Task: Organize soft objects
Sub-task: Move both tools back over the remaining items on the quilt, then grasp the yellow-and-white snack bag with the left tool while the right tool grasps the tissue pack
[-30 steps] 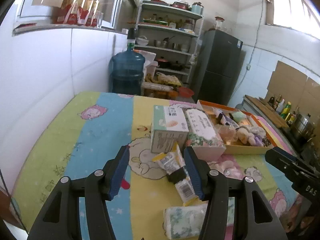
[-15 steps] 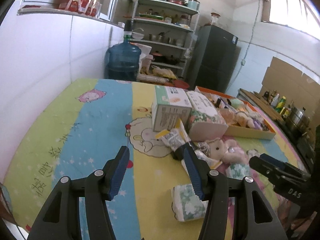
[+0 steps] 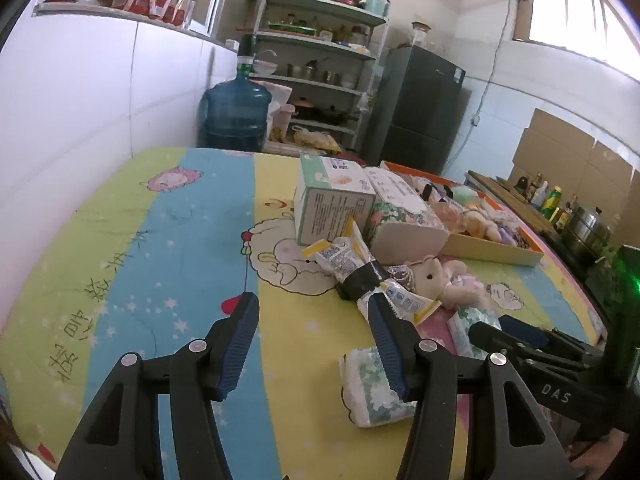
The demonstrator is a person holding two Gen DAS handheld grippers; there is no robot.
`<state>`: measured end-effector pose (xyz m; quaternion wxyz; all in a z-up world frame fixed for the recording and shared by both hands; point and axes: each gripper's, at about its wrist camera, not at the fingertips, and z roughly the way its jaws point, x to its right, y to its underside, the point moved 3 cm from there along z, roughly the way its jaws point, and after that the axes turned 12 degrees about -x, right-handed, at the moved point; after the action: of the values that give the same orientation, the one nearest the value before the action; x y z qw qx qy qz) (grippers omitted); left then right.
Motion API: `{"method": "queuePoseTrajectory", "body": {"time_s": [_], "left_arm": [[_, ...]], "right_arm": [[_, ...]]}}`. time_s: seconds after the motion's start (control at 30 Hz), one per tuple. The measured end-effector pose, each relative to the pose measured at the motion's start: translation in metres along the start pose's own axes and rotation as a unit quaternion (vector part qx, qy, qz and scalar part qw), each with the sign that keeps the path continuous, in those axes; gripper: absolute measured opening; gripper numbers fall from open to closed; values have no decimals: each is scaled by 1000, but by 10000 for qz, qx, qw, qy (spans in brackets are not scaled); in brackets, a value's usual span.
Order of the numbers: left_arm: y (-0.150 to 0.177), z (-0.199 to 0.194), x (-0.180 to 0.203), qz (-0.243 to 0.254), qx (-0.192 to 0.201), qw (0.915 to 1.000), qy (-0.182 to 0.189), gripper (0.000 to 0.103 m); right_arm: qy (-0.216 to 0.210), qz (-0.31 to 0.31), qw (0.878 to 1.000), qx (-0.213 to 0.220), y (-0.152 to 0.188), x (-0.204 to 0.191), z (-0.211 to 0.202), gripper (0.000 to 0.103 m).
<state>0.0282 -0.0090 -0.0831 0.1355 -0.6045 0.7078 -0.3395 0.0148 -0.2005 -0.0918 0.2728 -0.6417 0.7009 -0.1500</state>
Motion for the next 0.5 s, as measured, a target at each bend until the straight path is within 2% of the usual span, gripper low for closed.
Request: {"method": "queuePoseTrajectory", "body": {"time_s": [0.33, 0.5], "left_arm": [[5, 2, 6, 110, -39, 9998, 162, 58], [7, 4, 9, 180, -66, 9996, 221, 58]], "right_arm": [[185, -47, 9997, -141, 5, -5, 9, 57], [74, -69, 9998, -178, 6, -4, 11, 56]]}}
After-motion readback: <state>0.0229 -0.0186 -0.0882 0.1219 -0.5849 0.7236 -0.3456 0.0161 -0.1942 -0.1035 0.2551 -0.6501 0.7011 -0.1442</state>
